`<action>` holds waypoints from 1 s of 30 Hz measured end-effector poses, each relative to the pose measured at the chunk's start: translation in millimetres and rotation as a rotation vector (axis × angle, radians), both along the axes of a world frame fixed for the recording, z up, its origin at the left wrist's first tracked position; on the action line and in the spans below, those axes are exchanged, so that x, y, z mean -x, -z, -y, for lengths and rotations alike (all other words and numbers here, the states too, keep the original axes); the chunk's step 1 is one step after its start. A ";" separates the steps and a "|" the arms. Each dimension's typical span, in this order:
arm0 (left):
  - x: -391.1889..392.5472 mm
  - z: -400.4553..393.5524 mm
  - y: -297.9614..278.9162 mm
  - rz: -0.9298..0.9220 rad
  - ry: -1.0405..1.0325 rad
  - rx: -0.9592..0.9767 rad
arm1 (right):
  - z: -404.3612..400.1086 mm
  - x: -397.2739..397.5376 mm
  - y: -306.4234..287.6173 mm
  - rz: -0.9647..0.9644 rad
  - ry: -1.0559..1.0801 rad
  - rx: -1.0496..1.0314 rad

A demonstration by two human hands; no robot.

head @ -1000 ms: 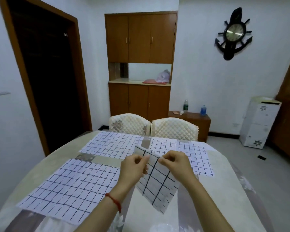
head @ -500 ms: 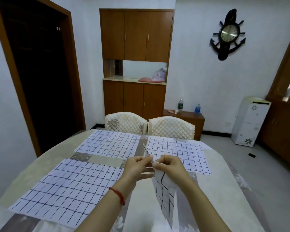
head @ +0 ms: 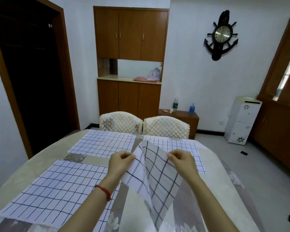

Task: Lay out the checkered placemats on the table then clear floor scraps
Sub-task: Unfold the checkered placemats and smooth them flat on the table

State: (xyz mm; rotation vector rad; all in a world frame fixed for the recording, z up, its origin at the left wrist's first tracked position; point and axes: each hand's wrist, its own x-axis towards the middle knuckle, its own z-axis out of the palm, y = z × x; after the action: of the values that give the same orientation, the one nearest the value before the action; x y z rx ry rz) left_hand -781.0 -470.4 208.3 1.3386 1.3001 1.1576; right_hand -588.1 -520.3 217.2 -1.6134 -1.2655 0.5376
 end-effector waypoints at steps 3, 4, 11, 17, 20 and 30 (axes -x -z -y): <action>19.0 -15.3 3.0 -0.184 -0.051 -0.092 | 0.7 -19.2 -3.6 0.152 0.097 -0.023; 21.4 -19.1 3.9 -0.268 -0.057 -0.116 | 0.7 -22.4 -6.3 0.221 0.103 -0.033; -15.6 -7.3 -15.3 -0.595 0.353 -0.341 | 0.0 0.0 -30.4 0.675 -0.192 -0.089; -32.4 -4.9 -29.6 -0.395 0.588 -0.342 | 11.1 -1.0 -36.5 0.447 -0.239 -0.147; -27.0 -11.9 -36.2 -0.324 0.475 -0.363 | 22.3 -21.5 -34.5 0.214 -0.203 -0.068; -6.8 -36.0 -42.4 -0.167 0.151 -0.349 | 38.8 -81.1 14.3 -0.249 -0.101 0.125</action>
State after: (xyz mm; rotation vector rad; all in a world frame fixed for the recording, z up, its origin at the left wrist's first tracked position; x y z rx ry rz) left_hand -774.3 -434.3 250.7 1.7887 1.1218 1.2249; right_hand -507.0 -559.1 202.9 -1.5345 -1.1484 0.8676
